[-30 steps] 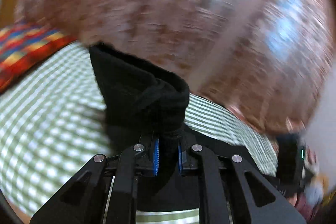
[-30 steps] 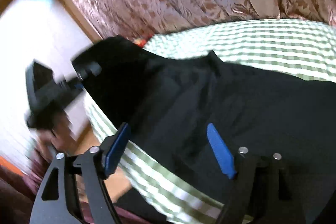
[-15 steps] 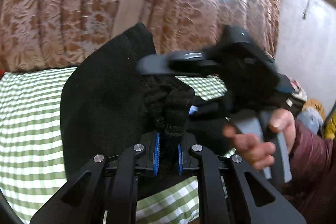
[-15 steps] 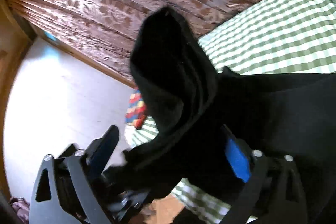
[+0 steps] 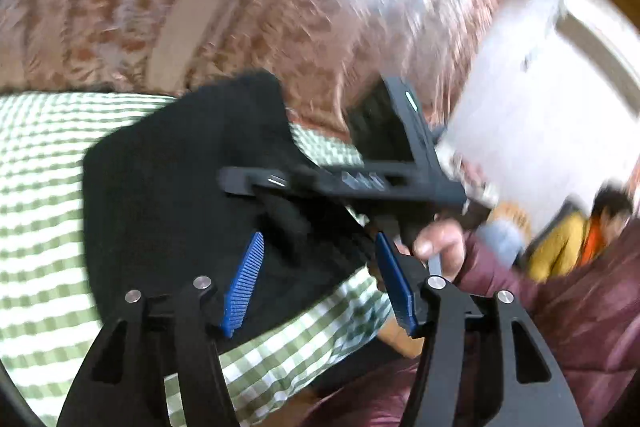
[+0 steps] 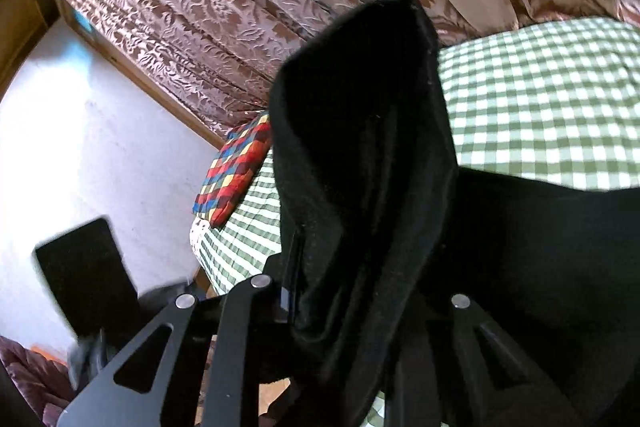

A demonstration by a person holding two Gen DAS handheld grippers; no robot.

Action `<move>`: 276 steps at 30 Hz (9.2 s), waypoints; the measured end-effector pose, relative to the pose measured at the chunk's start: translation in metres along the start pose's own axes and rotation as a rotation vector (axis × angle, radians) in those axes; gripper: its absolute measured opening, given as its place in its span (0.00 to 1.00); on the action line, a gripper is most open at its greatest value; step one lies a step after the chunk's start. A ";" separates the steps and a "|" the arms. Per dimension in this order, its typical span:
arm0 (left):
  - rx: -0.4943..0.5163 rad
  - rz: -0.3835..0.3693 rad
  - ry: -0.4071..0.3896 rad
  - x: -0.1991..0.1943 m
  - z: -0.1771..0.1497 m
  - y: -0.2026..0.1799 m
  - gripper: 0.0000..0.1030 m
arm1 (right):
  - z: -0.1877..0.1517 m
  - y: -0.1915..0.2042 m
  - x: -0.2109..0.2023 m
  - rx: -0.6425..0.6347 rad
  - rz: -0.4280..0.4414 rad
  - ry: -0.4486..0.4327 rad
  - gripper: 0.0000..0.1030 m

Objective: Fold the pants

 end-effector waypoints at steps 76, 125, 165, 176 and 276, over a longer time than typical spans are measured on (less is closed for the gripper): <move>-0.048 -0.057 0.165 0.067 -0.033 0.017 0.67 | -0.097 -0.091 -0.172 0.188 -0.342 -0.094 0.06; 0.110 0.506 0.122 0.098 -0.029 0.026 0.68 | -0.048 -0.109 -0.115 0.189 -0.447 -0.205 0.33; 0.071 0.645 0.113 0.093 -0.049 0.040 0.81 | -0.109 -0.144 -0.132 0.199 -0.635 -0.099 0.59; 0.049 0.588 0.100 0.089 -0.042 0.040 0.81 | -0.084 -0.147 -0.144 0.228 -0.491 -0.103 0.81; -0.047 0.803 -0.136 0.054 0.043 0.082 0.83 | 0.015 -0.087 -0.008 -0.065 -0.690 -0.152 0.83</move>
Point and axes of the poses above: each gripper's, at about its wrist camera, not at the fingertips, and x roughly the way its jaws point, y to its left, z to its top, the point moved 4 cm from there along x, roughly the way its jaws point, and after that the axes turned 4 degrees about -x, right-handed, at the moved point
